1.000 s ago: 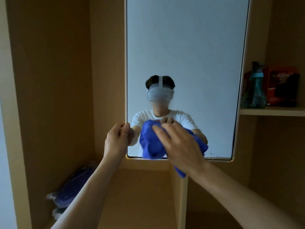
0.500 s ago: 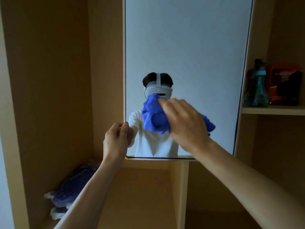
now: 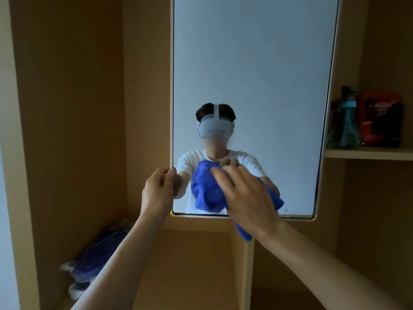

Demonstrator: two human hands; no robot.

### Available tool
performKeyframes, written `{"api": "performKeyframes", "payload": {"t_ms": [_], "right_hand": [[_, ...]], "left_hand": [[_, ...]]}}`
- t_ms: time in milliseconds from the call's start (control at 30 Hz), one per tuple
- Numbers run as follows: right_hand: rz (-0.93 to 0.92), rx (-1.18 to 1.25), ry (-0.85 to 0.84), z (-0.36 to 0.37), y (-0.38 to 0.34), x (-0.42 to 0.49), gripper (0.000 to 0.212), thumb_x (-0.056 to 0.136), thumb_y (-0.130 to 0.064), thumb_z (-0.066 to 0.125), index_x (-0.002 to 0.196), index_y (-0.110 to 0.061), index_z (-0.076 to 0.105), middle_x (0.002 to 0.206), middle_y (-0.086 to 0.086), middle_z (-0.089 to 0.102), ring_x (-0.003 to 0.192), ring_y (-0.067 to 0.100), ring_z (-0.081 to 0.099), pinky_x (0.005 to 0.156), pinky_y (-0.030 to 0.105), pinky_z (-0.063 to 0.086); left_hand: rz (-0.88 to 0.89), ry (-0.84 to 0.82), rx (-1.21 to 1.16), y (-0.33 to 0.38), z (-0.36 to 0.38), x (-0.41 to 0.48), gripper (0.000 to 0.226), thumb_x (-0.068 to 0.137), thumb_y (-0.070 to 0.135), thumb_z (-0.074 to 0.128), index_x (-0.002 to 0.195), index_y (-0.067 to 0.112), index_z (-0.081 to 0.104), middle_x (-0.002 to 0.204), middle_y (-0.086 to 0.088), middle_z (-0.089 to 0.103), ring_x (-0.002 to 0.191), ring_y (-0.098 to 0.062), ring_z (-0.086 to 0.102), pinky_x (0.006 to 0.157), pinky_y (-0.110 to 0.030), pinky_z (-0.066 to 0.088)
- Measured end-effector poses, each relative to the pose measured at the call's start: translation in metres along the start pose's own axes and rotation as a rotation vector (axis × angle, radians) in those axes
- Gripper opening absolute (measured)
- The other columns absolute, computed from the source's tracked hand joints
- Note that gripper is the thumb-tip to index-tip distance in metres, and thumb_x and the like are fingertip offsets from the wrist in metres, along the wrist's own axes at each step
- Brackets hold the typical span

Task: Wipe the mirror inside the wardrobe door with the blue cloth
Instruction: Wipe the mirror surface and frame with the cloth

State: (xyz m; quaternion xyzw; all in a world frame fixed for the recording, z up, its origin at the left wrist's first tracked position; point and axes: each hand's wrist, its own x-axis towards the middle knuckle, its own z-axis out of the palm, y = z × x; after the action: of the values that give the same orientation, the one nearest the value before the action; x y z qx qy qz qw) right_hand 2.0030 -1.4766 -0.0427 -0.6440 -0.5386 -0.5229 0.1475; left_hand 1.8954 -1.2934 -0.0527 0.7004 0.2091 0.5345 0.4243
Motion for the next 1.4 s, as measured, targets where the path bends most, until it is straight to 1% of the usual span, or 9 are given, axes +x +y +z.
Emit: {"api": "performKeyframes", "payload": {"t_ms": [100, 200, 333, 633, 800, 1000, 1133, 1267, 1400], "right_hand": [[0.171, 0.075, 0.058, -0.021, 0.022, 0.035, 0.046, 0.078, -0.010, 0.049, 0.124, -0.012, 0.058, 0.107, 0.004, 0.059, 0.092, 0.024, 0.047, 0.066, 0.030, 0.033], [0.317, 0.092, 0.043, -0.036, 0.044, 0.062, 0.044, 0.076, -0.012, 0.056, 0.118, -0.024, 0.056, 0.098, -0.007, 0.053, 0.090, 0.021, 0.047, 0.057, 0.031, 0.037], [0.390, 0.157, 0.036, -0.042, 0.058, 0.072, 0.051, 0.070, -0.012, 0.053, 0.117, -0.032, 0.054, 0.092, -0.012, 0.049, 0.083, 0.017, 0.045, 0.057, 0.027, 0.030], [0.355, 0.286, 0.095, -0.039, 0.063, 0.069, 0.055, 0.065, -0.008, 0.046, 0.114, -0.031, 0.057, 0.090, -0.009, 0.056, 0.082, 0.019, 0.055, 0.061, 0.034, 0.048], [0.350, 0.326, 0.190, -0.038, 0.063, 0.066, 0.052, 0.067, -0.013, 0.046, 0.116, -0.023, 0.059, 0.090, -0.002, 0.061, 0.078, 0.020, 0.056, 0.064, 0.039, 0.051], [0.343, 0.330, 0.127, -0.046, 0.065, 0.064, 0.040, 0.068, -0.011, 0.045, 0.103, -0.021, 0.060, 0.082, 0.001, 0.063, 0.073, 0.025, 0.058, 0.063, 0.044, 0.053], [0.345, 0.296, 0.019, -0.055, 0.078, 0.061, 0.030, 0.070, -0.017, 0.048, 0.094, -0.035, 0.052, 0.082, -0.006, 0.058, 0.078, 0.025, 0.055, 0.065, 0.042, 0.051], [0.294, 0.152, -0.039, -0.057, 0.077, 0.050, 0.024, 0.067, -0.014, 0.057, 0.086, -0.028, 0.051, 0.076, -0.006, 0.055, 0.076, 0.016, 0.050, 0.053, 0.033, 0.045], [0.233, 0.036, -0.003, -0.047, 0.060, 0.029, 0.022, 0.064, -0.015, 0.044, 0.079, -0.028, 0.051, 0.072, -0.009, 0.052, 0.074, 0.010, 0.038, 0.044, 0.016, 0.020]], "left_hand": [[0.015, 0.008, 0.042, 0.000, 0.001, 0.002, 0.025, 0.104, 0.032, 0.052, 0.084, 0.025, 0.064, 0.079, 0.006, 0.070, 0.079, -0.021, 0.067, 0.071, -0.037, 0.055], [0.018, 0.016, 0.053, 0.000, 0.000, 0.005, 0.028, 0.104, 0.031, 0.053, 0.077, 0.031, 0.062, 0.070, 0.013, 0.068, 0.072, -0.007, 0.066, 0.064, -0.030, 0.052], [0.015, 0.003, 0.086, -0.004, 0.001, 0.015, 0.017, 0.104, 0.032, 0.053, 0.093, 0.031, 0.066, 0.085, 0.014, 0.068, 0.085, -0.011, 0.067, 0.064, -0.027, 0.050], [0.006, -0.031, 0.114, -0.010, 0.011, 0.028, 0.017, 0.106, 0.031, 0.048, 0.101, 0.029, 0.064, 0.094, 0.007, 0.067, 0.096, -0.024, 0.065, 0.088, -0.047, 0.057], [0.018, -0.040, 0.109, -0.014, 0.015, 0.032, 0.018, 0.106, 0.032, 0.047, 0.101, 0.030, 0.064, 0.096, 0.003, 0.068, 0.098, -0.024, 0.065, 0.090, -0.049, 0.056], [0.019, -0.051, 0.121, -0.015, 0.016, 0.037, 0.018, 0.107, 0.032, 0.047, 0.100, 0.029, 0.063, 0.094, 0.004, 0.068, 0.095, -0.022, 0.065, 0.088, -0.047, 0.057], [0.032, -0.049, 0.106, -0.018, 0.015, 0.036, 0.019, 0.107, 0.034, 0.047, 0.100, 0.028, 0.064, 0.092, 0.004, 0.068, 0.093, -0.021, 0.066, 0.084, -0.043, 0.056], [0.045, -0.042, 0.117, -0.019, 0.014, 0.034, 0.020, 0.106, 0.035, 0.047, 0.100, 0.027, 0.064, 0.093, 0.006, 0.068, 0.093, -0.022, 0.065, 0.086, -0.048, 0.057], [0.043, -0.018, 0.106, -0.019, 0.012, 0.029, 0.019, 0.106, 0.036, 0.047, 0.101, 0.028, 0.064, 0.094, 0.006, 0.068, 0.093, -0.021, 0.066, 0.087, -0.050, 0.058]]}}
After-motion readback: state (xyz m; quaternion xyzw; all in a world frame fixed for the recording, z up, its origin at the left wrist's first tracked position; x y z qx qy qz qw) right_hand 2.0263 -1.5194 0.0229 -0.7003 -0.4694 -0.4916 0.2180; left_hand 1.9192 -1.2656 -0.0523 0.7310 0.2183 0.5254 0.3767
